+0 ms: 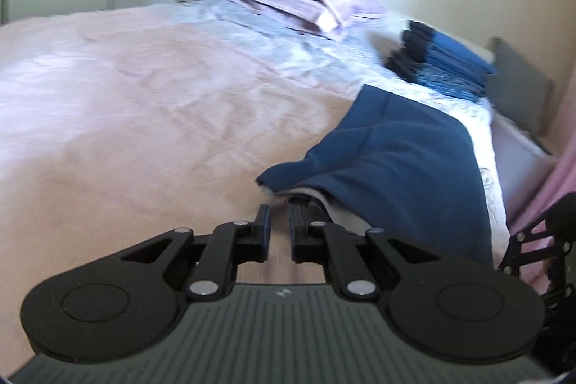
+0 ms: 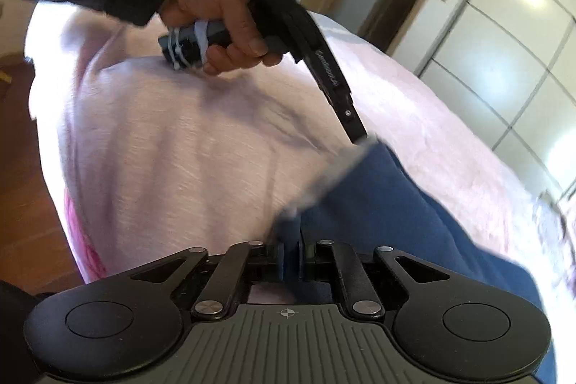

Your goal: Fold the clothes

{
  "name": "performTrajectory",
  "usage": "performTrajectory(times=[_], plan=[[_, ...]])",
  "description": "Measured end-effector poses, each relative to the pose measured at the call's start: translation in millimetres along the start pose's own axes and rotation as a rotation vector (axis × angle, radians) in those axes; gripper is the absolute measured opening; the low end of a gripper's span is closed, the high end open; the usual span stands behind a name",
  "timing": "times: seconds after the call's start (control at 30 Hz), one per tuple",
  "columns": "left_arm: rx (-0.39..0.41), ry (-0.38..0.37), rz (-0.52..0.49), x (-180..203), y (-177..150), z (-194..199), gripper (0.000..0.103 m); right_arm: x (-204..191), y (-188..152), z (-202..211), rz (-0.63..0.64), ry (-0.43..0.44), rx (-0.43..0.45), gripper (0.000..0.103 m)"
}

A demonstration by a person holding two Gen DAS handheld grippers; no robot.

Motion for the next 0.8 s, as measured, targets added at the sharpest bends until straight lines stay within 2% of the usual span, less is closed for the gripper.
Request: performTrajectory(times=[0.03, 0.1, 0.2, 0.27, 0.33, 0.4, 0.43, 0.47, 0.6, 0.73, 0.77, 0.8], plan=[[0.009, 0.02, -0.001, 7.7, -2.0, 12.8, 0.007, -6.4, 3.4, -2.2, 0.022, -0.011, -0.01, 0.008], [0.028, 0.052, -0.021, 25.9, -6.2, 37.7, 0.021, -9.3, 5.2, -0.3, 0.026, -0.029, -0.02, 0.008], [0.047, 0.089, -0.103, 68.0, -13.2, 61.6, 0.032, -13.4, 3.2, 28.0, 0.018, 0.004, 0.059, 0.008], [0.041, 0.111, -0.219, 110.7, -18.4, 64.7, 0.037, -23.3, -4.7, 47.1, 0.054, 0.0, 0.07, 0.009], [0.031, 0.128, -0.356, 154.6, -26.3, 64.6, 0.039, -27.8, -19.1, 60.2, 0.08, -0.041, 0.055, 0.011], [0.02, 0.14, -0.485, 193.6, -38.4, 53.8, 0.049, -22.1, -38.6, 73.9, 0.081, -0.104, 0.027, 0.037], [0.015, 0.145, -0.55, 213.1, -44.4, 48.4, 0.051, -16.3, -49.9, 81.6, 0.08, -0.144, 0.013, 0.071], [-0.004, 0.166, -0.611, 225.1, -50.6, 36.2, 0.054, -7.7, -61.8, 90.3, 0.083, -0.193, 0.008, 0.083], [-0.084, 0.257, -0.871, 261.2, -74.3, -13.1, 0.049, 39.7, -96.1, 108.9, 0.089, -0.33, -0.047, 0.083], [-0.129, 0.328, -1.078, 261.8, -94.7, -48.8, 0.045, 93.7, -123.0, 90.5, 0.201, -0.404, -0.126, 0.083], [-0.135, 0.353, -1.136, 259.6, -99.7, -54.9, 0.04, 104.0, -128.6, 82.1, 0.242, -0.401, -0.143, 0.083], [-0.141, 0.378, -1.194, 257.4, -104.7, -60.9, 0.028, 113.2, -134.1, 72.5, 0.287, -0.395, -0.16, 0.083]])
Point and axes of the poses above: each gripper's, at about its wrist camera, not at the fingertips, and z roughly against the way its jaws point, x to its right, y to its top, the point moved 1 cm from there along -z, roughly the way its jaws point, and after that the axes turned 3 degrees about x, right-handed, at the moved point
